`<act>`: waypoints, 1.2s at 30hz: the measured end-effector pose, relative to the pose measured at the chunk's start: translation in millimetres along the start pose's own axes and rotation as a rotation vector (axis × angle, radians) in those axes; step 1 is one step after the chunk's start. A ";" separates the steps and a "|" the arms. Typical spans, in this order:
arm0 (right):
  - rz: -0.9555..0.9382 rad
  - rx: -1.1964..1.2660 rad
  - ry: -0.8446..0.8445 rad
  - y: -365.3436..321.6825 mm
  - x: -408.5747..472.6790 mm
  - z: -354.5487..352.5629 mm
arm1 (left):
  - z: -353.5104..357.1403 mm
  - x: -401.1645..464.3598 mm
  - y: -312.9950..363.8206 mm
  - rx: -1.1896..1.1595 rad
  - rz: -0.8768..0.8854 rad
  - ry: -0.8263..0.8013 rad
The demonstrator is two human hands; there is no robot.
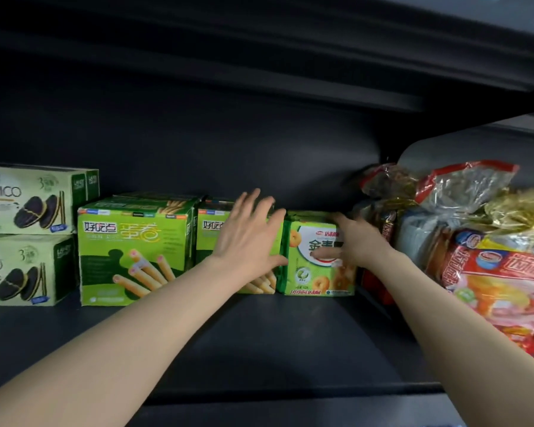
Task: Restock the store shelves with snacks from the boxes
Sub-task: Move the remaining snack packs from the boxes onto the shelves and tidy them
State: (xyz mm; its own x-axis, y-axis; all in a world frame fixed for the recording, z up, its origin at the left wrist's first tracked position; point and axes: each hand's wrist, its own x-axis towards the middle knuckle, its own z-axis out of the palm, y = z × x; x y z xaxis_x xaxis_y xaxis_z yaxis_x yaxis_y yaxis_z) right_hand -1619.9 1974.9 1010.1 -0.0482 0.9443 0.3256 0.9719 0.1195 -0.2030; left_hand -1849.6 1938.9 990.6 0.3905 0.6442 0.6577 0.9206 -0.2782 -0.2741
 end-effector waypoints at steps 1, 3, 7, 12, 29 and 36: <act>-0.015 -0.016 -0.038 1.7 4.1 -3.4 | -0.1 8.8 4.2 0.022 0.026 -0.011; -0.022 -0.054 -0.065 4.8 11.5 -8.0 | 2.4 24.3 12.3 0.098 0.060 -0.052; -0.006 -0.014 -0.143 12.3 18.5 -9.5 | 12.5 35.6 22.2 0.158 0.034 -0.117; -0.003 -0.057 -0.177 9.6 19.0 -16.7 | 16.7 31.0 20.0 0.131 0.032 -0.068; 0.060 -0.018 0.049 -17.9 47.5 -3.0 | 25.0 31.3 29.8 0.120 -0.021 0.026; -0.333 -0.270 0.484 -8.1 -7.2 21.5 | 14.8 -4.0 5.1 0.077 -0.107 0.060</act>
State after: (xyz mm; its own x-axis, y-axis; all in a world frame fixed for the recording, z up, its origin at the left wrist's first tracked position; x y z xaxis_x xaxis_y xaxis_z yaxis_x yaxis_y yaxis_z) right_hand -1632.3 1973.7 989.5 -0.3094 0.6174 0.7233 0.9495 0.2419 0.1997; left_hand -1846.4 1945.5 976.2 0.2910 0.6231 0.7260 0.9556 -0.1531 -0.2517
